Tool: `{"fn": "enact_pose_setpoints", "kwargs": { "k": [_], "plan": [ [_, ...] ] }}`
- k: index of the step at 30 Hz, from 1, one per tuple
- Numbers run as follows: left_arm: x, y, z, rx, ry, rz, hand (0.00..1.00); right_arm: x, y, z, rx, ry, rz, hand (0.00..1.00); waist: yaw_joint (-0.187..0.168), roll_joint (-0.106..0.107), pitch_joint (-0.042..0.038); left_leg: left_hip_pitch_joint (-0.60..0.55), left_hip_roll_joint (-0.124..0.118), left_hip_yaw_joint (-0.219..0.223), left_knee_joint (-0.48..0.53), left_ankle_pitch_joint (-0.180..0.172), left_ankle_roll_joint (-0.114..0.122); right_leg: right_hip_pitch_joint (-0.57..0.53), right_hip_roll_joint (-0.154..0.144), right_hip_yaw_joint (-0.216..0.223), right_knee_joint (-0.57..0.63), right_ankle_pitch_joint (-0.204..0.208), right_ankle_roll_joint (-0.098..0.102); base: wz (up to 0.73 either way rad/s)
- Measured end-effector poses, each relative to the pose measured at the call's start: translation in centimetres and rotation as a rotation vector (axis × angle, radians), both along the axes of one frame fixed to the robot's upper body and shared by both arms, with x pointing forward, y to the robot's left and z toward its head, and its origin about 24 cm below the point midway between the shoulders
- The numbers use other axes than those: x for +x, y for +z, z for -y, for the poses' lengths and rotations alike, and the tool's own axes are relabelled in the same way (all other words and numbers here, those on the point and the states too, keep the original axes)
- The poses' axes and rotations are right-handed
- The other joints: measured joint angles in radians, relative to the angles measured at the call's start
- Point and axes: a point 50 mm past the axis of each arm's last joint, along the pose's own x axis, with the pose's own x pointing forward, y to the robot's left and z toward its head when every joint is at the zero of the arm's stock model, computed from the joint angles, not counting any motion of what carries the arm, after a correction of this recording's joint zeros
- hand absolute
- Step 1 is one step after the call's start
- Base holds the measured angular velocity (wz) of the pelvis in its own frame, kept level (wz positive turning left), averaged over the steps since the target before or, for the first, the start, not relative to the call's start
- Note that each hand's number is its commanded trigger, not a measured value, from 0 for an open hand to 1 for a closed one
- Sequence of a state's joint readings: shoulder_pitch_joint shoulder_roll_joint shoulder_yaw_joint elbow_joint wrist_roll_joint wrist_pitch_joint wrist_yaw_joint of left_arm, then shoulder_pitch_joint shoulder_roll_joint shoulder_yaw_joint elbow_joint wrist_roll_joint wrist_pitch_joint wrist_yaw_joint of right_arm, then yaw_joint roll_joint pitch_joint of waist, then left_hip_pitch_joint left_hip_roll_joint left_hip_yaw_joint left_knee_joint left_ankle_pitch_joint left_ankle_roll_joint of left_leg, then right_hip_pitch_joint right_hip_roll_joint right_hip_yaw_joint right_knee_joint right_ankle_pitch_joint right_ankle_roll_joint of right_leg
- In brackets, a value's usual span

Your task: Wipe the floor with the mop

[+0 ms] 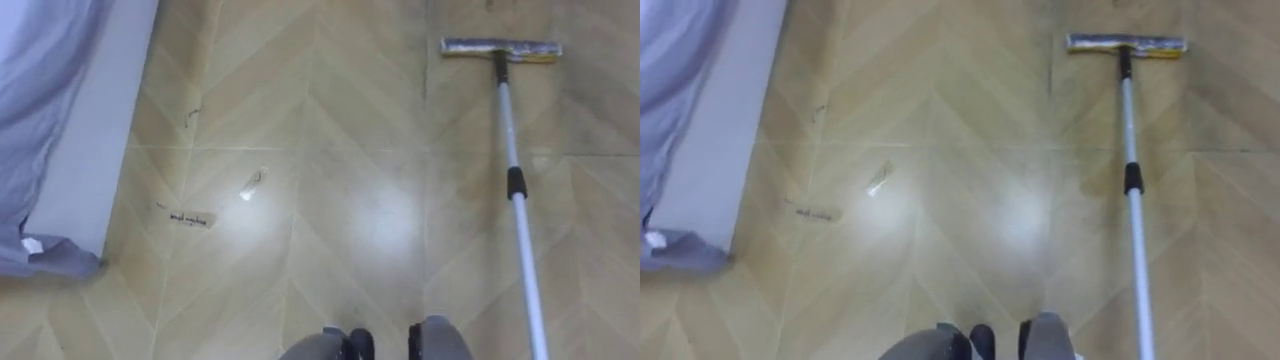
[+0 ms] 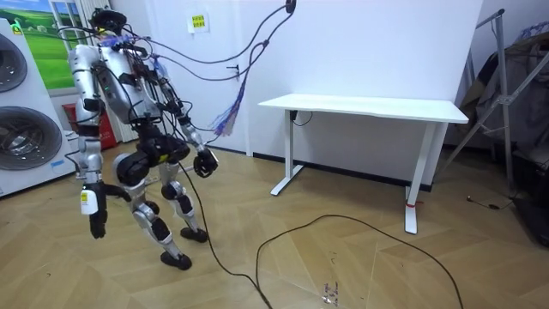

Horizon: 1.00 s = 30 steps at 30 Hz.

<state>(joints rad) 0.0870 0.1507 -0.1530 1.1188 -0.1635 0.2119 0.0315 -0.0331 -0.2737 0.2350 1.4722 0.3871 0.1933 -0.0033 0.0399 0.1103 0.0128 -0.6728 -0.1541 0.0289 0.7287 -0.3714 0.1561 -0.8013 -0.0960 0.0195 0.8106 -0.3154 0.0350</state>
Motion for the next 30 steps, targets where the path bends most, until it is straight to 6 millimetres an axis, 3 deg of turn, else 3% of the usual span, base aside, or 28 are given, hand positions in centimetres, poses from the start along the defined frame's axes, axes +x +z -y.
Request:
{"fn": "enact_pose_setpoints", "kwargs": {
  "k": [4, 6, 7, 8, 9, 10, 11, 12, 14, 15, 16, 17, 18, 19, 20, 21, 22, 23, 24, 25, 26, 27, 28, 29, 30],
  "plan": [
    [-0.4, 0.0, -0.2, 0.001, 0.018, -0.018, 0.00, 1.4, 0.3, 0.5, -0.004, -0.016, 0.013, 1.00, 0.036, -0.012, -0.0018, 0.030, 0.019, -0.014, -0.008, -0.011, -0.022, 0.038, 0.000, -0.066, -0.015, -0.002, -0.030, -0.03],
    [-0.3, 0.2, -1.1, 0.014, 0.043, -0.016, 0.00, 4.9, 1.5, 2.1, -0.030, 0.004, 0.059, 1.00, 0.065, -0.036, -0.0011, 0.035, 0.023, -0.018, 0.013, -0.016, -0.040, 0.046, -0.009, -0.099, -0.005, -0.019, -0.051, -0.02],
    [-0.2, 0.3, -1.4, 0.019, 0.052, -0.012, 0.00, 6.0, 2.1, 2.7, -0.043, 0.011, 0.078, 1.00, 0.071, -0.047, 0.0030, 0.028, 0.025, -0.013, 0.037, -0.017, -0.049, 0.047, -0.011, -0.106, 0.000, -0.028, -0.057, 0.13],
    [0.1, 0.6, -2.5, 0.031, 0.086, 0.006, 0.00, 8.7, 3.3, 3.9, -0.078, 0.026, 0.139, 1.00, 0.078, -0.060, 0.0079, -0.015, 0.034, -0.004, 0.124, -0.002, -0.094, 0.045, -0.018, -0.117, 0.023, -0.052, -0.073, 0.26],
    [0.3, 1.0, -3.8, 0.054, 0.117, 0.023, 0.00, 11.4, 4.8, 5.0, -0.112, 0.045, 0.211, 1.00, 0.083, -0.071, 0.0075, -0.081, 0.061, 0.027, 0.254, 0.047, -0.174, 0.043, -0.021, -0.123, 0.053, -0.074, -0.084, 0.25],
    [0.3, 1.3, -4.5, 0.074, 0.119, 0.029, 0.00, 12.5, 5.4, 5.3, -0.124, 0.053, 0.248, 1.00, 0.094, -0.091, 0.0086, -0.116, 0.080, 0.048, 0.320, 0.085, -0.204, 0.037, -0.019, -0.117, 0.071, -0.083, -0.085, 0.08],
    [0.3, 1.8, -5.7, 0.116, 0.097, 0.038, 0.00, 14.5, 6.6, 5.8, -0.140, 0.080, 0.316, 1.00, 0.117, -0.131, 0.0097, -0.193, 0.109, 0.084, 0.445, 0.211, -0.207, 0.023, -0.009, -0.095, 0.108, -0.104, -0.094, -0.08],
    [0.0, 2.1, -6.3, 0.147, 0.071, 0.039, 0.00, 16.3, 7.6, 6.1, -0.145, 0.102, 0.384, 1.00, 0.140, -0.162, 0.0118, -0.276, 0.118, 0.087, 0.544, 0.386, -0.206, 0.017, -0.009, -0.088, 0.127, -0.116, -0.099, -0.06],
    [-0.9, 2.0, -6.2, 0.146, 0.047, 0.013, 0.00, 18.2, 8.7, 6.0, -0.130, 0.103, 0.452, 1.00, 0.158, -0.188, 0.0210, -0.377, 0.139, 0.091, 0.638, 0.553, -0.188, 0.032, -0.011, -0.092, 0.132, -0.128, -0.111, 0.09],
    [-1.4, 1.7, -5.7, 0.123, 0.028, -0.006, 0.00, 18.1, 8.6, 5.9, -0.098, 0.079, 0.458, 1.00, 0.162, -0.175, 0.0207, -0.407, 0.162, 0.092, 0.654, 0.466, -0.167, 0.051, -0.007, -0.103, 0.132, -0.140, -0.112, 0.14],
    [-2.2, 1.6, -5.4, 0.109, 0.022, -0.033, 0.00, 17.8, 8.4, 5.8, -0.080, 0.069, 0.455, 1.00, 0.162, -0.174, 0.0217, -0.403, 0.173, 0.099, 0.629, 0.411, -0.163, 0.061, -0.005, -0.105, 0.132, -0.148, -0.107, 0.11],
    [-3.1, 1.3, -4.7, 0.077, 0.010, -0.053, 0.00, 17.0, 7.8, 5.6, -0.055, 0.054, 0.442, 1.00, 0.161, -0.169, 0.0229, -0.371, 0.181, 0.109, 0.506, 0.336, -0.163, 0.079, -0.006, -0.105, 0.130, -0.162, -0.097, 0.04],
    [-3.8, 1.2, -4.2, 0.044, 0.012, -0.065, 0.00, 15.9, 7.1, 5.4, -0.041, 0.053, 0.418, 1.00, 0.159, -0.158, 0.0207, -0.307, 0.178, 0.101, 0.318, 0.301, -0.156, 0.098, -0.006, -0.105, 0.123, -0.175, -0.086, -0.04],
    [-4.0, 1.2, -4.1, 0.032, 0.009, -0.072, 0.00, 15.2, 6.6, 5.3, -0.036, 0.051, 0.401, 1.00, 0.158, -0.151, 0.0201, -0.272, 0.179, 0.094, 0.209, 0.285, -0.152, 0.108, -0.007, -0.106, 0.119, -0.183, -0.081, 0.03],
    [-3.8, 1.1, -3.8, 0.020, -0.002, -0.075, 0.00, 13.1, 5.6, 5.3, -0.033, 0.051, 0.347, 1.00, 0.151, -0.131, 0.0156, -0.217, 0.171, 0.094, 0.091, 0.208, -0.137, 0.130, -0.013, -0.111, 0.104, -0.198, -0.066, 0.34],
    [-3.2, 1.0, -3.5, 0.010, -0.010, -0.063, 0.00, 10.6, 4.7, 5.5, -0.036, 0.040, 0.285, 1.00, 0.133, -0.107, 0.0084, -0.185, 0.148, 0.101, 0.039, 0.154, -0.095, 0.151, -0.033, -0.127, 0.083, -0.206, -0.044, 0.59],
    [-2.4, 0.9, -3.3, 0.005, -0.004, -0.044, 0.00, 9.1, 4.3, 5.7, -0.038, 0.027, 0.244, 1.00, 0.117, -0.093, 0.0072, -0.176, 0.133, 0.101, 0.031, 0.146, -0.077, 0.167, -0.043, -0.131, 0.073, -0.210, -0.032, 0.80],
    [-1.4, 0.9, -3.0, 0.001, 0.010, -0.022, 0.00, 6.3, 3.5, 5.6, -0.039, 0.017, 0.162, 1.00, 0.095, -0.074, 0.0043, -0.153, 0.108, 0.107, 0.022, 0.127, -0.048, 0.193, -0.057, -0.112, 0.077, -0.214, -0.024, 0.57],
    [-0.7, 0.8, -2.7, -0.006, 0.038, 0.006, 0.00, 3.4, 2.8, 5.3, -0.042, 0.010, 0.078, 1.00, 0.088, -0.059, -0.0043, -0.126, 0.089, 0.113, 0.027, 0.104, -0.028, 0.194, -0.059, -0.083, 0.126, -0.194, -0.011, 0.33],
    [-0.6, 0.8, -2.5, -0.010, 0.039, 0.016, 0.00, 2.2, 2.5, 5.2, -0.041, 0.006, 0.049, 1.00, 0.082, -0.051, -0.0094, -0.111, 0.085, 0.120, 0.031, 0.090, -0.022, 0.189, -0.061, -0.070, 0.155, -0.176, -0.006, 0.00],
    [-0.8, 0.6, -1.9, -0.022, 0.050, 0.018, 0.00, 0.3, 2.2, 4.9, -0.038, 0.000, 0.008, 1.00, 0.065, -0.037, -0.0176, -0.085, 0.073, 0.121, 0.035, 0.060, -0.011, 0.178, -0.062, -0.046, 0.218, -0.127, 0.005, -0.09],
    [-0.8, 0.5, -1.4, -0.030, 0.056, 0.021, 0.00, -1.1, 1.8, 4.4, -0.034, 0.000, -0.015, 1.00, 0.044, -0.007, -0.0269, -0.054, 0.067, 0.120, 0.032, 0.041, -0.002, 0.161, -0.056, -0.018, 0.270, -0.072, 0.011, -0.09],
    [-0.7, 0.5, -1.2, -0.034, 0.057, 0.024, 0.00, -1.6, 1.7, 4.2, -0.039, -0.002, -0.024, 1.00, 0.036, -0.006, -0.0241, -0.040, 0.061, 0.116, 0.027, 0.032, 0.001, 0.153, -0.054, -0.006, 0.296, -0.047, 0.013, -0.14],
    [-0.5, 0.4, -1.0, -0.037, 0.055, 0.032, 0.00, -2.1, 1.4, 3.5, -0.036, -0.001, -0.033, 1.00, 0.021, 0.008, -0.0244, -0.020, 0.051, 0.099, 0.024, 0.017, 0.007, 0.137, -0.042, 0.012, 0.325, -0.035, 0.015, -0.27],
    [-0.4, 0.4, -0.8, -0.039, 0.054, 0.036, 0.00, -1.9, 1.0, 2.7, -0.029, 0.004, -0.021, 1.00, 0.015, 0.017, -0.0192, -0.007, 0.048, 0.080, 0.022, 0.006, 0.007, 0.113, -0.024, 0.009, 0.321, -0.047, 0.013, -0.33]
  ]
}}
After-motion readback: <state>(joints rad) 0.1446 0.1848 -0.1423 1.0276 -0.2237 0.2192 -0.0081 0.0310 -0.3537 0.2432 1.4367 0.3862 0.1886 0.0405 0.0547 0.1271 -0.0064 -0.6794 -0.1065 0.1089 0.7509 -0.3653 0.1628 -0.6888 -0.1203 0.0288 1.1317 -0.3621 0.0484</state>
